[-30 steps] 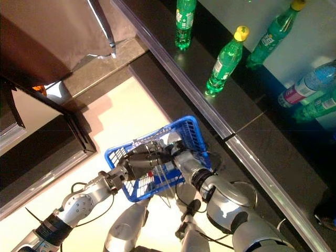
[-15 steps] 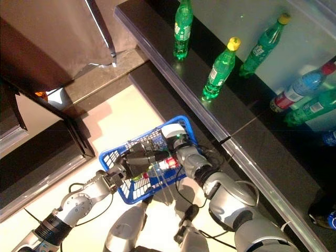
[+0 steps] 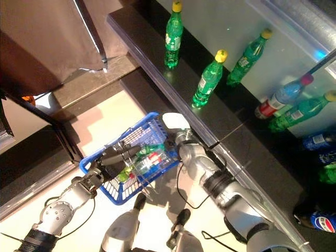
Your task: Pick up the drink and place into the basket.
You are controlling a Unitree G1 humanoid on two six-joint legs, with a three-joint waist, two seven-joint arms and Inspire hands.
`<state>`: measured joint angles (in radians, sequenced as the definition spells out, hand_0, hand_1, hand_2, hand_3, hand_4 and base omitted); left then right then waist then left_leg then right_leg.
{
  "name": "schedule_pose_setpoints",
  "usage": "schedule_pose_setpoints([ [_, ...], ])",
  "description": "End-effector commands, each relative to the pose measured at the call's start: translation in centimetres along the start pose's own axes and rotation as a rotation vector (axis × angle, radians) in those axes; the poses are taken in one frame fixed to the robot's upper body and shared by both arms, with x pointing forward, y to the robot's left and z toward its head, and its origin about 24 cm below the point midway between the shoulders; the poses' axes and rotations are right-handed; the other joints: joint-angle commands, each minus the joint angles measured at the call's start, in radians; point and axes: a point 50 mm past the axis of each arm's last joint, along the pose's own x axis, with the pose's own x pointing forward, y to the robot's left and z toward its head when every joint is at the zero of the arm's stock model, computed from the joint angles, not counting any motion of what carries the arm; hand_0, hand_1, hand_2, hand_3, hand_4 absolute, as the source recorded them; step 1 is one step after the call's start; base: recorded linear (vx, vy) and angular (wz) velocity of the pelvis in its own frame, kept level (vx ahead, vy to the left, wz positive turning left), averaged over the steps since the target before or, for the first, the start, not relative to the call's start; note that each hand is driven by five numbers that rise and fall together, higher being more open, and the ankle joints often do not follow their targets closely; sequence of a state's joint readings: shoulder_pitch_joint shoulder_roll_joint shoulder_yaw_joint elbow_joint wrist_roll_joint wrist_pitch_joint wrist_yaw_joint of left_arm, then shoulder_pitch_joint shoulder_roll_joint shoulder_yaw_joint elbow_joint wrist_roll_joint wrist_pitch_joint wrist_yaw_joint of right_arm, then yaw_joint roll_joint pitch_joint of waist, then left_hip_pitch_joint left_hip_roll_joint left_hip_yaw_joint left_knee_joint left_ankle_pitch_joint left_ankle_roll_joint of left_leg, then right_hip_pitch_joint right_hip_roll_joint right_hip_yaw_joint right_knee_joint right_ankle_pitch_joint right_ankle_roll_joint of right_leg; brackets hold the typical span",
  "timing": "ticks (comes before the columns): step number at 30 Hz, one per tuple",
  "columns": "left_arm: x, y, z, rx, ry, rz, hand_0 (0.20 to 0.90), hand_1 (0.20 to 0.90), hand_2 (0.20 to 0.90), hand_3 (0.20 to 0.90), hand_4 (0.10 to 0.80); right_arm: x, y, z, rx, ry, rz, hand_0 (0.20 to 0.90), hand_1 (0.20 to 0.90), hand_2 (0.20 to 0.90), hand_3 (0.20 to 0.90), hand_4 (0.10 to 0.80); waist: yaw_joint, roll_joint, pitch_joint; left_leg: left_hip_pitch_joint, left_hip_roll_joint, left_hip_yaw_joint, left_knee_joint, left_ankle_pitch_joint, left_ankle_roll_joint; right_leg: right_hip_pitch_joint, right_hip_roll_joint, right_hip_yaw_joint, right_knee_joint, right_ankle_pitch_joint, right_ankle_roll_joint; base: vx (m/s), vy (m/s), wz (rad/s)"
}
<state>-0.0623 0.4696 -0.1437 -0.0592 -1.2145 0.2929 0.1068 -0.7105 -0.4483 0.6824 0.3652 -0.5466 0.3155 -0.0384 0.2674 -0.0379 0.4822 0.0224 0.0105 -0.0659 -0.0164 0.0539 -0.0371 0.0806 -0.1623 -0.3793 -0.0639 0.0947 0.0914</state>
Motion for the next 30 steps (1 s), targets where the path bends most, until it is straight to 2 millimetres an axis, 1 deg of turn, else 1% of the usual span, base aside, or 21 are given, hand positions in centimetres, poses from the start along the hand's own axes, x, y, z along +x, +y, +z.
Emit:
schedule_pose_setpoints([
  [1, -2.0, -7.9, 4.6, -0.044, -0.378, -0.420, 0.300, 0.300, 0.300, 0.200, 0.100, -1.3, 1.5, 0.3, 0.034, -0.033, -0.018, 0.900, 0.900, 0.900, 0.900, 0.800, -0.026, 0.022, -0.306, 0.003, -0.012, -0.010, -0.052, 0.002, 0.000, 0.020, 0.027, 0.037, 0.074, -0.084, 0.001, -0.020, -0.008, -0.05],
  [2, -1.8, -7.3, 4.4, -0.044, -0.381, -0.382, 0.300, 0.300, 0.300, 0.200, 0.100, -1.7, 1.5, 0.1, 0.073, -0.030, -0.036, 0.900, 0.900, 0.900, 0.900, 0.800, -0.032, 0.021, -0.307, 0.007, -0.011, -0.010, -0.054, 0.001, 0.000, 0.022, 0.029, 0.039, 0.075, -0.086, 0.000, -0.017, -0.006, -0.04],
  [3, -1.7, -7.1, 4.3, -0.043, -0.381, -0.372, 0.300, 0.300, 0.300, 0.200, 0.100, -1.8, 1.6, 0.0, 0.083, -0.028, -0.039, 0.900, 0.900, 0.900, 0.900, 0.800, -0.033, 0.021, -0.307, 0.008, -0.011, -0.011, -0.054, 0.001, 0.000, 0.023, 0.030, 0.040, 0.075, -0.087, 0.000, 0.000, 0.000, 0.00],
  [4, -1.6, -6.2, 4.1, -0.023, -0.394, -0.304, 0.300, 0.300, 0.300, 0.200, 0.100, -2.4, 1.8, -0.4, 0.163, -0.024, -0.057, 0.900, 0.900, 0.900, 0.900, 0.800, -0.042, 0.021, -0.307, 0.013, -0.009, -0.011, -0.058, -0.001, -0.001, 0.027, 0.032, 0.043, 0.074, -0.089, 0.000, 0.000, 0.000, 0.00],
  [5, -1.5, -5.9, 4.0, -0.019, -0.395, -0.283, 0.300, 0.300, 0.300, 0.200, 0.100, -2.6, 1.8, -0.5, 0.191, -0.022, -0.065, 0.900, 0.900, 0.900, 0.900, 0.800, -0.044, 0.021, -0.308, 0.014, -0.009, -0.011, -0.059, -0.001, -0.001, 0.029, 0.033, 0.044, 0.073, -0.089, 0.000, 0.000, 0.000, 0.00],
  [7, -1.5, -4.0, 3.2, -0.020, -0.390, -0.182, 0.300, 0.300, 0.300, 0.200, 0.100, -3.9, 2.5, -1.1, 0.359, -0.026, -0.082, 0.900, 0.900, 0.900, 0.900, 0.800, -0.059, 0.020, -0.312, 0.019, -0.004, -0.005, -0.063, -0.001, -0.003, 0.034, 0.036, 0.050, 0.070, -0.091, 0.002, 0.000, 0.000, 0.00],
  [9, -1.4, -2.7, 2.5, -0.012, -0.380, -0.105, 0.300, 0.300, 0.300, 0.200, 0.100, -4.9, 3.0, -1.4, 0.436, -0.044, -0.098, 0.900, 0.900, 0.900, 0.900, 0.800, -0.069, 0.021, -0.318, 0.021, -0.001, 0.002, -0.064, -0.001, -0.005, 0.035, 0.037, 0.053, 0.070, -0.092, 0.003, 0.000, 0.000, 0.00],
  [10, -1.4, -1.5, 1.8, -0.030, -0.362, -0.049, 0.300, 0.300, 0.300, 0.200, 0.100, -5.7, 3.3, -1.5, 0.517, -0.051, -0.096, 0.900, 0.900, 0.900, 0.900, 0.800, -0.079, 0.020, -0.321, 0.023, 0.001, 0.008, -0.064, -0.002, -0.004, 0.036, 0.037, 0.058, 0.070, -0.092, 0.004, 0.000, 0.000, 0.00],
  [12, -1.4, 0.2, 0.8, -0.036, -0.342, 0.040, 0.300, 0.300, 0.300, 0.200, 0.100, -6.7, 4.1, -1.5, 0.638, -0.071, -0.078, 0.900, 0.900, 0.900, 0.900, 0.800, -0.093, 0.020, -0.327, 0.028, 0.004, 0.017, -0.065, -0.004, -0.005, 0.036, 0.039, 0.064, 0.071, -0.093, 0.004, -0.011, 0.009, -0.10],
  [14, -1.5, 2.2, -0.5, -0.042, -0.317, 0.129, 0.300, 0.300, 0.300, 0.200, 0.100, -7.9, 5.2, -1.6, 0.755, -0.079, -0.023, 0.900, 0.900, 0.900, 0.900, 0.800, -0.107, 0.020, -0.332, 0.034, 0.005, 0.025, -0.066, -0.007, -0.005, 0.038, 0.041, 0.072, 0.068, -0.094, 0.004, -0.005, 0.008, -0.20],
  [15, -1.6, 2.6, -0.9, -0.045, -0.304, 0.158, 0.300, 0.300, 0.300, 0.200, 0.100, -8.1, 5.6, -1.7, 0.813, -0.073, 0.002, 0.900, 0.900, 0.900, 0.900, 0.800, -0.110, 0.020, -0.333, 0.035, 0.006, 0.027, -0.066, -0.007, -0.005, 0.039, 0.041, 0.074, 0.067, -0.094, 0.004, -0.009, 0.006, -0.09],
  [16, -1.9, 4.0, -1.8, -0.041, -0.290, 0.211, 0.300, 0.300, 0.300, 0.200, 0.100, -8.9, 6.9, -1.9, 0.871, -0.048, 0.049, 0.900, 0.900, 0.900, 0.900, 0.800, -0.118, 0.020, -0.338, 0.038, 0.007, 0.033, -0.067, -0.008, -0.007, 0.040, 0.043, 0.079, 0.064, -0.093, 0.005, 0.000, 0.000, 0.00],
  [17, -2.1, 5.0, -2.6, -0.046, -0.273, 0.246, 0.300, 0.300, 0.300, 0.200, 0.100, -9.3, 8.0, -2.0, 0.887, -0.031, 0.090, 0.900, 0.900, 0.900, 0.900, 0.800, -0.125, 0.020, -0.341, 0.040, 0.009, 0.039, -0.067, -0.009, -0.008, 0.041, 0.043, 0.082, 0.062, -0.093, 0.005, 0.000, 0.000, 0.00],
  [21, -2.9, 8.0, -5.2, -0.071, -0.221, 0.381, 0.300, 0.300, 0.300, 0.200, 0.100, -11.0, 11.2, -2.6, 1.075, 0.055, 0.233, 0.900, 0.900, 0.900, 0.900, 0.800, -0.151, 0.017, -0.351, 0.045, 0.018, 0.064, -0.068, -0.010, -0.010, 0.042, 0.044, 0.091, 0.055, -0.089, 0.006, -0.003, -0.003, -0.15],
  [23, -3.5, 9.6, -6.9, -0.104, -0.187, 0.459, 0.300, 0.300, 0.300, 0.200, 0.100, -12.2, 13.4, -3.0, 1.219, 0.145, 0.294, 0.900, 0.900, 0.900, 0.900, 0.800, -0.168, 0.017, -0.356, 0.052, 0.021, 0.076, -0.070, -0.012, -0.010, 0.044, 0.046, 0.097, 0.048, -0.085, 0.005, 0.007, -0.004, -0.16],
  [27, -4.1, 11.2, -9.0, -0.124, -0.134, 0.551, 0.300, 0.300, 0.300, 0.200, 0.100, -13.6, 16.0, -3.8, 1.262, 0.238, 0.358, 0.900, 0.900, 0.900, 0.900, 0.800, -0.189, 0.019, -0.361, 0.056, 0.023, 0.092, -0.071, -0.017, -0.013, 0.048, 0.048, 0.106, 0.032, -0.079, 0.007, 0.010, 0.001, -0.07],
  [29, -4.4, 11.7, -10.0, -0.133, -0.096, 0.601, 0.300, 0.300, 0.300, 0.200, 0.100, -14.4, 17.2, -4.1, 1.322, 0.291, 0.400, 0.900, 0.900, 0.900, 0.900, 0.800, -0.197, 0.018, -0.361, 0.054, 0.024, 0.098, -0.071, -0.018, -0.015, 0.046, 0.048, 0.110, 0.026, -0.074, 0.008, -0.022, -0.005, -0.11],
  [30, -4.6, 12.1, -10.6, -0.142, -0.072, 0.626, 0.300, 0.300, 0.300, 0.200, 0.100, -15.0, 18.1, -4.4, 1.318, 0.339, 0.426, 0.900, 0.900, 0.900, 0.900, 0.800, -0.201, 0.017, -0.361, 0.053, 0.024, 0.102, -0.071, -0.017, -0.017, 0.045, 0.048, 0.113, 0.024, -0.073, 0.009, -0.034, -0.002, -0.08],
])
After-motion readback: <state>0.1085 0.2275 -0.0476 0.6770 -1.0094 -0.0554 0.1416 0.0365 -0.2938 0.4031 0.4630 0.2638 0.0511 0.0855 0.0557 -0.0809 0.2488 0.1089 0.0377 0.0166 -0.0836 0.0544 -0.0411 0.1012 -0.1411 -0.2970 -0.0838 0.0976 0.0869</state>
